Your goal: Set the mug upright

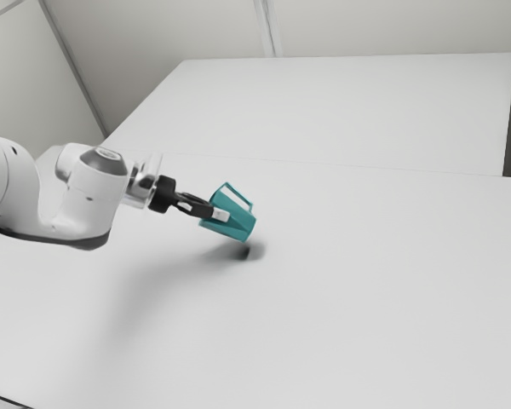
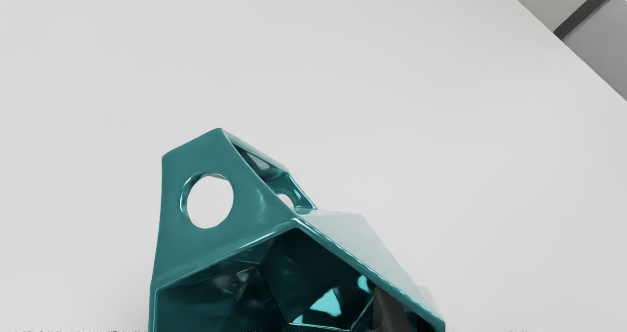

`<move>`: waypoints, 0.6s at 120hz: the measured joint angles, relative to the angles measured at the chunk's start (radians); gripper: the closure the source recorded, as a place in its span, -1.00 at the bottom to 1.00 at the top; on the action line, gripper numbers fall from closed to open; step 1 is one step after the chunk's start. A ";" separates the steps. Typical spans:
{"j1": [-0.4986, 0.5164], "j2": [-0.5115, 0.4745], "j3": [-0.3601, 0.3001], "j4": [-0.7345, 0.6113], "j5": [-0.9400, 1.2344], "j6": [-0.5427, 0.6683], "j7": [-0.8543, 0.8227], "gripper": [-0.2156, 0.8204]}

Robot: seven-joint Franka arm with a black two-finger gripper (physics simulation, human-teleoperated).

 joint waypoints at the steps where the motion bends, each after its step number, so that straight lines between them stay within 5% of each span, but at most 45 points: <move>1: 0.000 0.000 -0.001 0.003 0.009 0.003 -0.004 0.90; 72: -0.057 -0.104 -0.067 0.026 0.612 0.068 -0.461 0.91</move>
